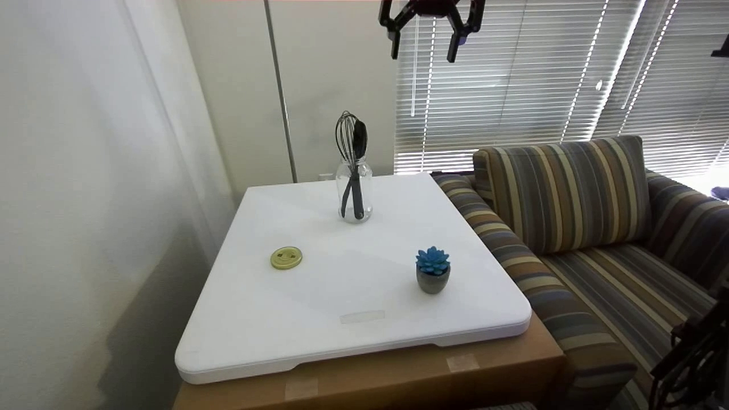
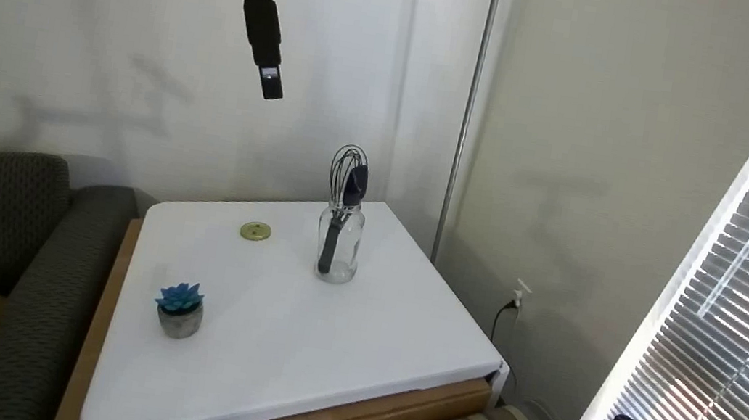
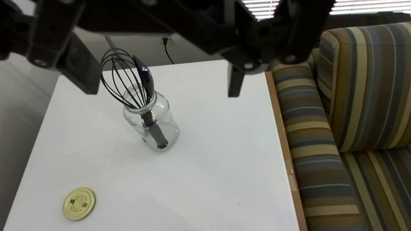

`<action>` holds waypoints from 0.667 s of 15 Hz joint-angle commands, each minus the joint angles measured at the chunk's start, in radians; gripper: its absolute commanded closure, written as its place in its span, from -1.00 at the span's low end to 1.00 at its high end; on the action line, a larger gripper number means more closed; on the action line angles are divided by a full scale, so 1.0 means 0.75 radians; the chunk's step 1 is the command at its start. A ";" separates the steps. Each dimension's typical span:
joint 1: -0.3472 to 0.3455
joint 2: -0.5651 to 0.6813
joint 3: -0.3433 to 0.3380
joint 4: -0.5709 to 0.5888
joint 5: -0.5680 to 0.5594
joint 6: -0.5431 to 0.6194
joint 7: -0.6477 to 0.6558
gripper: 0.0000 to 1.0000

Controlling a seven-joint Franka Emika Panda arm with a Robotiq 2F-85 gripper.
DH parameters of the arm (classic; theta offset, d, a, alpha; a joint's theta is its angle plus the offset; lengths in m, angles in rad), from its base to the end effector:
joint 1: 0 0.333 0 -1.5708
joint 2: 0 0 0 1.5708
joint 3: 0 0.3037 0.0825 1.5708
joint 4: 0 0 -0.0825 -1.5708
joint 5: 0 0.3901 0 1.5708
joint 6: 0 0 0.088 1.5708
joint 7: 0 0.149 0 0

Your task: Remove the whisk from the jar and put it on the table

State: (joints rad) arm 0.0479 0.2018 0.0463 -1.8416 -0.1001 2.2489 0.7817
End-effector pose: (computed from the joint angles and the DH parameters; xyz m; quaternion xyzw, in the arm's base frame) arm 0.6411 0.0534 0.3823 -0.9444 0.3101 -0.1088 0.0097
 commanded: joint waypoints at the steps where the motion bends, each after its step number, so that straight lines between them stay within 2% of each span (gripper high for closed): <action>1: 0.025 0.011 -0.032 0.018 0.013 -0.007 -0.005 -1.00; 3: 0.046 -0.061 -0.021 -0.077 -0.027 -0.005 -0.031 -1.00; 6: 0.085 -0.025 -0.026 -0.071 -0.113 0.027 0.022 -1.00; 10: 0.127 0.161 -0.039 0.065 -0.188 0.073 0.166 -1.00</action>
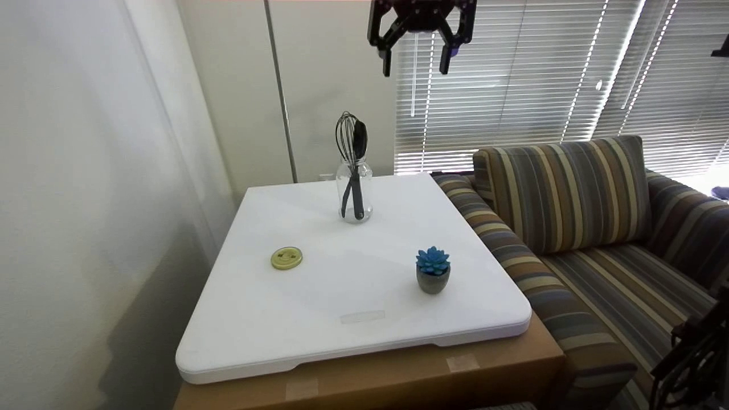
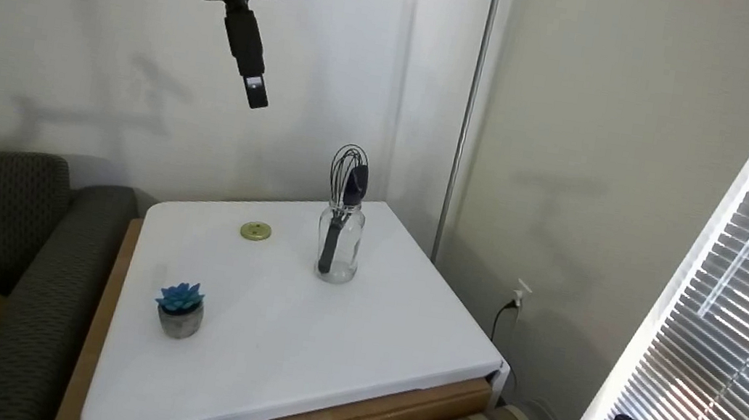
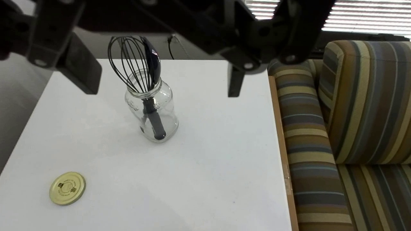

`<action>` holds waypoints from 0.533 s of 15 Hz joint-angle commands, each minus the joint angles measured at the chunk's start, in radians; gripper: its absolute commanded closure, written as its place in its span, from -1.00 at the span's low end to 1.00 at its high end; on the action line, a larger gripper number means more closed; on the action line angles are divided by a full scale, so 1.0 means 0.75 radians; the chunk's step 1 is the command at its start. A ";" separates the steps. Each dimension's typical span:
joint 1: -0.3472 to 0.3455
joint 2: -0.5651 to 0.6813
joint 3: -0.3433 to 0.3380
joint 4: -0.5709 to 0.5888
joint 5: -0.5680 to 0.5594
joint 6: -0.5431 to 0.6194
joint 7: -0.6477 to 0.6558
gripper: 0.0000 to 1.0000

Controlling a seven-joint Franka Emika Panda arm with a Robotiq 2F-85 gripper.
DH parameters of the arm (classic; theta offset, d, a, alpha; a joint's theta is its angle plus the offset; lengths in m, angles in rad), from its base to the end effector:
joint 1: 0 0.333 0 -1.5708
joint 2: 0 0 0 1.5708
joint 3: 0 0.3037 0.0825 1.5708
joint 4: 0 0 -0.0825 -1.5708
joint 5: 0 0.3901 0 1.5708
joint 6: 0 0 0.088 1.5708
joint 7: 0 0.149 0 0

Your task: Remove the whisk from the jar and put it on the table

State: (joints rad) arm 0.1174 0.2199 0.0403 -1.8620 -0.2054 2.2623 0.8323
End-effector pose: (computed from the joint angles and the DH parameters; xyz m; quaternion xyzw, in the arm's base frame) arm 0.6353 0.0880 0.3628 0.9541 -0.2741 0.1172 0.0279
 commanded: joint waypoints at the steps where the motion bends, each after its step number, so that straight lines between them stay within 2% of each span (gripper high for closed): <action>1: 0.050 0.178 -0.040 0.109 -0.053 0.077 0.179 -1.00; 4: 0.108 0.319 -0.099 0.221 -0.074 0.069 0.466 -1.00; 6: 0.135 0.401 -0.136 0.302 -0.074 0.060 0.593 -1.00; 7: 0.119 0.313 -0.107 0.198 -0.047 0.067 0.498 -1.00; 8: 0.130 0.353 -0.121 0.235 -0.049 0.067 0.542 -1.00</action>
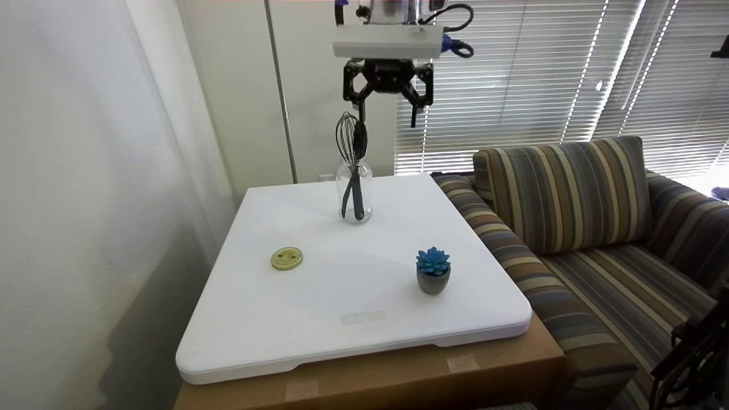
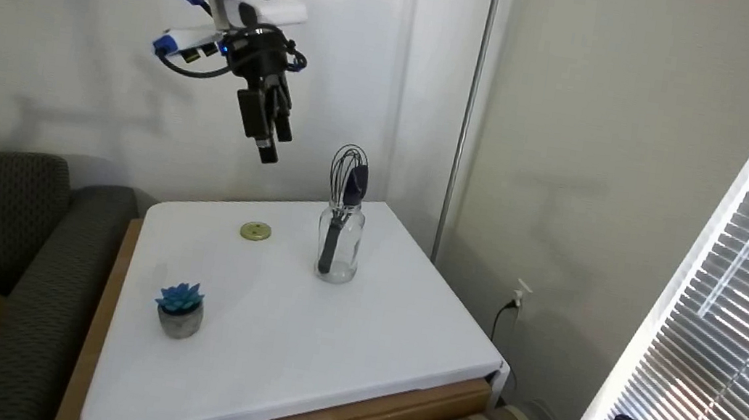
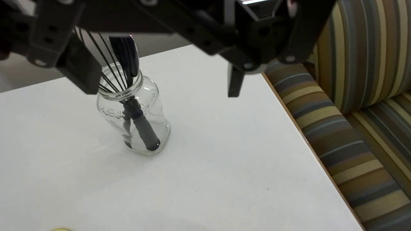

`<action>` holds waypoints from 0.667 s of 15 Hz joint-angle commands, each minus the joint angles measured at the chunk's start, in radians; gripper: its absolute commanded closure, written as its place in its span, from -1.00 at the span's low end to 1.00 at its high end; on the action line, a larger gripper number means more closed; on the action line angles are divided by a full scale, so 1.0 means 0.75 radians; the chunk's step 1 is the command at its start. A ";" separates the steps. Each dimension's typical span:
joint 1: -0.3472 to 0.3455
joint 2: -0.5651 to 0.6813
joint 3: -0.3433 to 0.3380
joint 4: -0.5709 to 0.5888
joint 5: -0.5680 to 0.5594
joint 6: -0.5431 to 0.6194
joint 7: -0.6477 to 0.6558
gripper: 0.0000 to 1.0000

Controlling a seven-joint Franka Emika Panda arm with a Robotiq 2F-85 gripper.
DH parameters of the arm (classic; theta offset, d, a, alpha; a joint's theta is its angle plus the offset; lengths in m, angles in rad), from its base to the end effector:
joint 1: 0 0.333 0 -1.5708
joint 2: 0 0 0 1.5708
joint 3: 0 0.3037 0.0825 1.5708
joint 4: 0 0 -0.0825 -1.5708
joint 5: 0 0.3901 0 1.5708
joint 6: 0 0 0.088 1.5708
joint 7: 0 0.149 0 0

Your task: Remove the whisk from the jar and put it on the table

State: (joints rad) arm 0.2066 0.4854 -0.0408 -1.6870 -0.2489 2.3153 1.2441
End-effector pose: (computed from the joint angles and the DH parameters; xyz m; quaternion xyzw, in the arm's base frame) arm 0.6844 0.1043 0.2772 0.8896 -0.4386 0.1226 0.0353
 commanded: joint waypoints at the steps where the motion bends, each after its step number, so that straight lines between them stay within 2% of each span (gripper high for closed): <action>1: 0.017 0.024 -0.020 0.027 0.009 -0.003 0.011 -1.00; 4: 0.013 0.045 -0.027 0.040 0.001 0.061 0.013 -1.00; 5: 0.023 0.020 -0.034 -0.015 -0.017 0.117 0.036 -1.00; 7: 0.030 0.032 -0.048 -0.017 -0.027 0.177 0.048 -1.00; 10: 0.055 0.058 -0.089 -0.005 -0.067 0.232 0.077 -1.00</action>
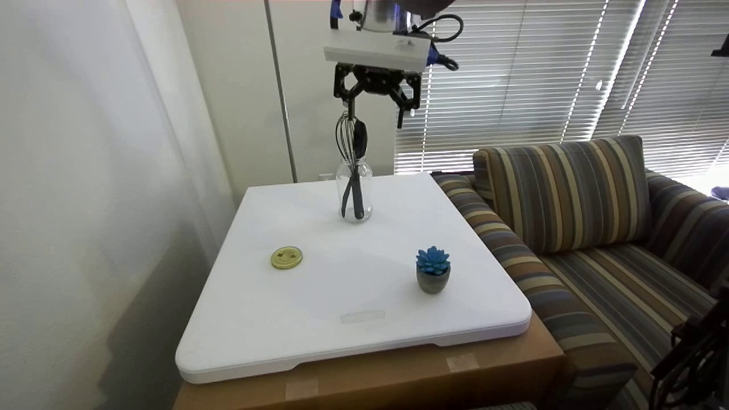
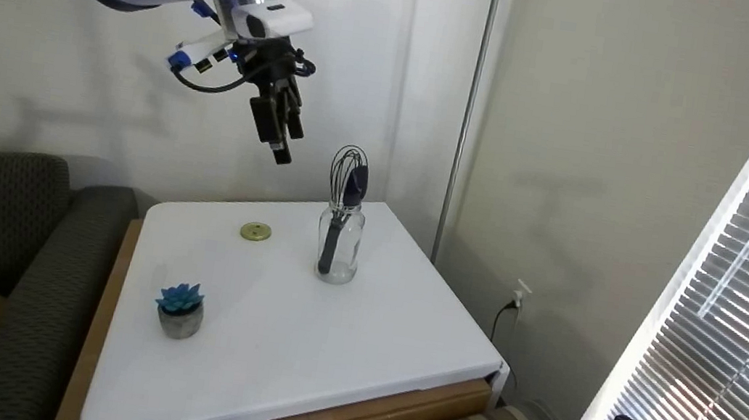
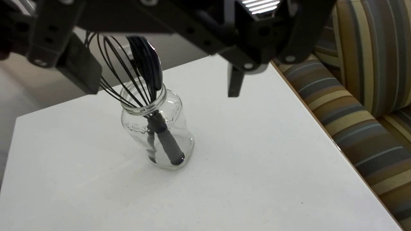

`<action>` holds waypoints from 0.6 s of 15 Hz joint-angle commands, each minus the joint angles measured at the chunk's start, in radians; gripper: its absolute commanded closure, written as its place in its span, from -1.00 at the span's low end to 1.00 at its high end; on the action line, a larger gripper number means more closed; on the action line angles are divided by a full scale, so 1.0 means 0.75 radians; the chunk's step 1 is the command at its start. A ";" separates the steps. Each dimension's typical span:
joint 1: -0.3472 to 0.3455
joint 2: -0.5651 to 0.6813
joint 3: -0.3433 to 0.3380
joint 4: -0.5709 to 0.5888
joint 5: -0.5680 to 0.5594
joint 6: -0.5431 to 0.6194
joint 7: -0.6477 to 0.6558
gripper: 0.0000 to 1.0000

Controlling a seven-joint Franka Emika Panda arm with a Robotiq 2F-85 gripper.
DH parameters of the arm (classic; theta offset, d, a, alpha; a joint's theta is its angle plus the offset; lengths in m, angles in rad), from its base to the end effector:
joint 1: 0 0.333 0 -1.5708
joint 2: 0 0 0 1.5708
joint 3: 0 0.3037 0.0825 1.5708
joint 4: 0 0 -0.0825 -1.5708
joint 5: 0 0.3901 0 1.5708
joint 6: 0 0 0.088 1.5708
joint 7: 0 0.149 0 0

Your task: Remove the whisk from the jar and put it on the table

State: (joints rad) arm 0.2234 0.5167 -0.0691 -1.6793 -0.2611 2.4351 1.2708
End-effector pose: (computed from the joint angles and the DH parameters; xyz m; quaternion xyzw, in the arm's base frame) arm 0.7000 0.1054 0.2728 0.8832 -0.4400 0.1623 0.0078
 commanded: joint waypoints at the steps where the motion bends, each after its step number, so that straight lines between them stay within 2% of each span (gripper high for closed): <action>1: 0.039 0.027 -0.064 -0.005 -0.064 0.074 0.054 -1.00; 9: 0.028 0.098 -0.085 0.123 -0.038 0.074 0.077 -1.00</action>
State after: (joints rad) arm 0.2467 0.5584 -0.1190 -1.6448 -0.3005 2.4817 1.3206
